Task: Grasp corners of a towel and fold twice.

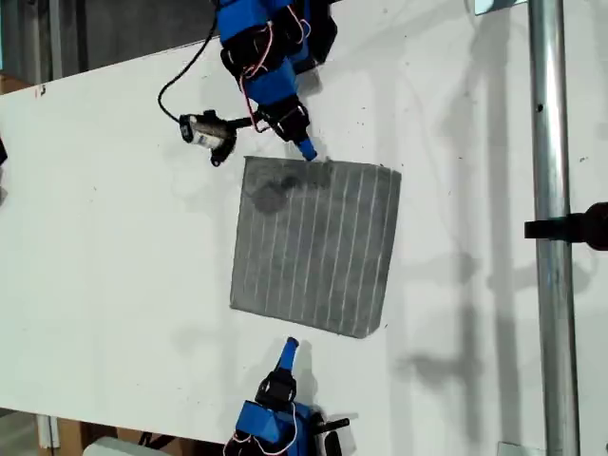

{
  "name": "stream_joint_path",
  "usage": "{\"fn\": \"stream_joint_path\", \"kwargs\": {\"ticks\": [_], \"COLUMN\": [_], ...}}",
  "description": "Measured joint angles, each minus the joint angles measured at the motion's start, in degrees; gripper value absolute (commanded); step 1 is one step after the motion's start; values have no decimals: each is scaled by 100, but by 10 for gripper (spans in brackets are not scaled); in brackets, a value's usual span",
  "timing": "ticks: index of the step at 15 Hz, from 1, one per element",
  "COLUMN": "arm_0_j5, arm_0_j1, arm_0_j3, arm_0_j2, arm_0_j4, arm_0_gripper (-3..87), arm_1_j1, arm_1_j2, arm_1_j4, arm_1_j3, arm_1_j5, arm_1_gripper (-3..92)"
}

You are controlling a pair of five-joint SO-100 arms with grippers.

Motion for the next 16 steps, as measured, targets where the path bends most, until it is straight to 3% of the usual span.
{"fn": "stream_joint_path", "kwargs": {"ticks": [3,4,5,6,7,9,12,16], "arm_0_j5": [-70,-105,-123,-141,-141,-149,-149,-149], "arm_0_j1": [0,0,0,0,0,0,0,-44], "arm_0_j3": [0,0,0,0,0,35,53,62], "arm_0_j2": [0,0,0,0,0,0,0,0], "arm_0_j4": [0,0,0,0,0,0,0,0], "arm_0_gripper": [-26,-26,-26,-26,-26,-26,-26,-26], "arm_1_j1": [-404,-554,-668,-765,-879,-1099,-1397,-1626], "arm_1_j2": [-3357,-4298,-4913,-4992,-4896,-4333,-4254,-5361], "arm_1_j4": [2171,2944,3393,3542,3674,3533,3313,2619], "arm_1_j3": [-3788,-5062,-6100,-6557,-6653,-6214,-5739,-5317], "arm_1_j5": [-554,-237,105,343,879,1573,2074,2013], "arm_1_gripper": [-2,-2,67,203,276,353,370,360]}}
